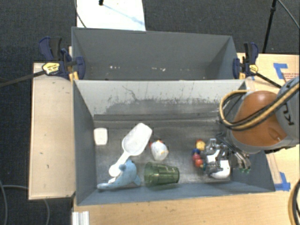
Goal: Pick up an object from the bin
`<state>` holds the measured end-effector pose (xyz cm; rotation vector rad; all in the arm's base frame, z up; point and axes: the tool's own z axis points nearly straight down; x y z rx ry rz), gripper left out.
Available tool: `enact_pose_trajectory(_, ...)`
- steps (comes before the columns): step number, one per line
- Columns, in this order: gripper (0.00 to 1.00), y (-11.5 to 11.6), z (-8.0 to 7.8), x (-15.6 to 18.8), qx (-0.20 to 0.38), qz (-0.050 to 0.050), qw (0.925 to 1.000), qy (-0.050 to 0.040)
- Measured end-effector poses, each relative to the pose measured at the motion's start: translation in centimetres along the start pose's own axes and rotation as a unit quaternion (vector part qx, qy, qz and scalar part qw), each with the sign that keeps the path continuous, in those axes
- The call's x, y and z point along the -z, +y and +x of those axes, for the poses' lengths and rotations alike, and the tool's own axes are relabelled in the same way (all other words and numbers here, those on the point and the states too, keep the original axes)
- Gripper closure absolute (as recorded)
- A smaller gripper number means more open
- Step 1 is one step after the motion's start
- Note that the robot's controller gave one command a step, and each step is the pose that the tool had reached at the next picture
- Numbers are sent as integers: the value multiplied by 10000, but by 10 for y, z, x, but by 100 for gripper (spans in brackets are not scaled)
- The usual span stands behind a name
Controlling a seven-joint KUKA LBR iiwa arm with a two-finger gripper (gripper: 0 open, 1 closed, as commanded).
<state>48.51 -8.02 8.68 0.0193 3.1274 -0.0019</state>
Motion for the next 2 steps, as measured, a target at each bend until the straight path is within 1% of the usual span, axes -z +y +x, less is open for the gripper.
enact_pose_trajectory(1, 100, 0, 1, 11, 3, -7, 10000, 55)
enact_pose_trajectory(2, 100, 0, 2, 24, 8, -10, 10000, 72)
